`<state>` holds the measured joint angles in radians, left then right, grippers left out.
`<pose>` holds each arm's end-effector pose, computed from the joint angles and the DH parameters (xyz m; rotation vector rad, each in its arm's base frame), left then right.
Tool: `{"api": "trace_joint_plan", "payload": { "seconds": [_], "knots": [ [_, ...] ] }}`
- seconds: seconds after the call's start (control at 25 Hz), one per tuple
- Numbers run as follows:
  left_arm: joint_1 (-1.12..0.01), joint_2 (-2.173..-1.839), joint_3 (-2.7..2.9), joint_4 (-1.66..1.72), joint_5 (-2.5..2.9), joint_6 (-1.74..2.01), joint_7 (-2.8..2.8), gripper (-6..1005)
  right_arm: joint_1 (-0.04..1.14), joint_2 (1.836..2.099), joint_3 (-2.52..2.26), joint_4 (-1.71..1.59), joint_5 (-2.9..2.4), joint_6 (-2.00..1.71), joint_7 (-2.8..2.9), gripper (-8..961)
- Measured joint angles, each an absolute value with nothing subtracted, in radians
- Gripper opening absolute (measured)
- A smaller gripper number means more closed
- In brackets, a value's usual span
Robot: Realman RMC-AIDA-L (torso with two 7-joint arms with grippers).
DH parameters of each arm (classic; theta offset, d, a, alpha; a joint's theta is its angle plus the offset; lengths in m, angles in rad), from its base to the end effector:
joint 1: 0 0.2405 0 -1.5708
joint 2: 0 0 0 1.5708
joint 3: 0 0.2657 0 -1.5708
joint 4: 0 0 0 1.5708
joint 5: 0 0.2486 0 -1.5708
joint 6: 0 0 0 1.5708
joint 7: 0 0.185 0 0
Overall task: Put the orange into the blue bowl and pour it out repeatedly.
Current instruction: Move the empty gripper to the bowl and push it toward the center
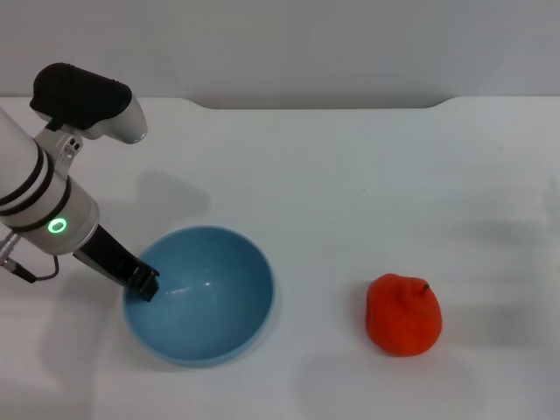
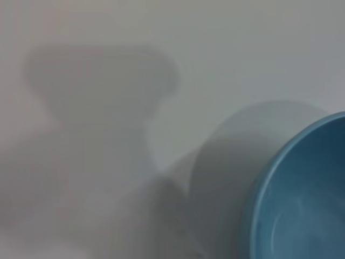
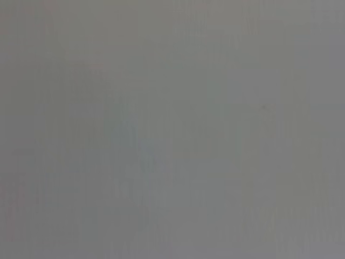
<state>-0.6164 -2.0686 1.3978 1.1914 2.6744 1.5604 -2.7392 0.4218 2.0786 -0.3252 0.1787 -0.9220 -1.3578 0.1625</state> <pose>-0.2406 0.3951 -0.0501 -2.4181 -1.2463 0.6508 0.3930 0.3457 -0.0294 -1.3870 0.6507 0.7138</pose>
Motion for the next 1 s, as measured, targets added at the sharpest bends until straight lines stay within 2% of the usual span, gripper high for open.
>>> {"api": "trace_joint_plan", "payload": {
  "seconds": [0.24, 0.56, 0.68, 1.0],
  "knots": [
    [-0.618, -2.069, 1.399, 1.188, 2.673, 1.558, -2.75, 242, 0.423, 2.079, -0.326, 0.18, -0.922, -1.358, 0.163, 594],
    [-0.617, -2.069, 1.391, 1.187, 2.656, 1.554, -2.777, -1, 0.443, 2.079, -0.321, 0.182, -0.994, -1.37, 0.25, 594],
    [-0.611, -2.069, 1.39, 1.187, 2.636, 1.55, -2.792, -2, 0.46, 2.072, -0.327, 0.144, -1.003, -1.348, 0.483, 594],
    [-0.601, -2.068, 1.391, 1.19, 2.599, 1.517, -2.804, -2, 0.498, 2.062, -0.468, -0.33, -1.484, -1.177, 1.574, 594]
  ]
}}
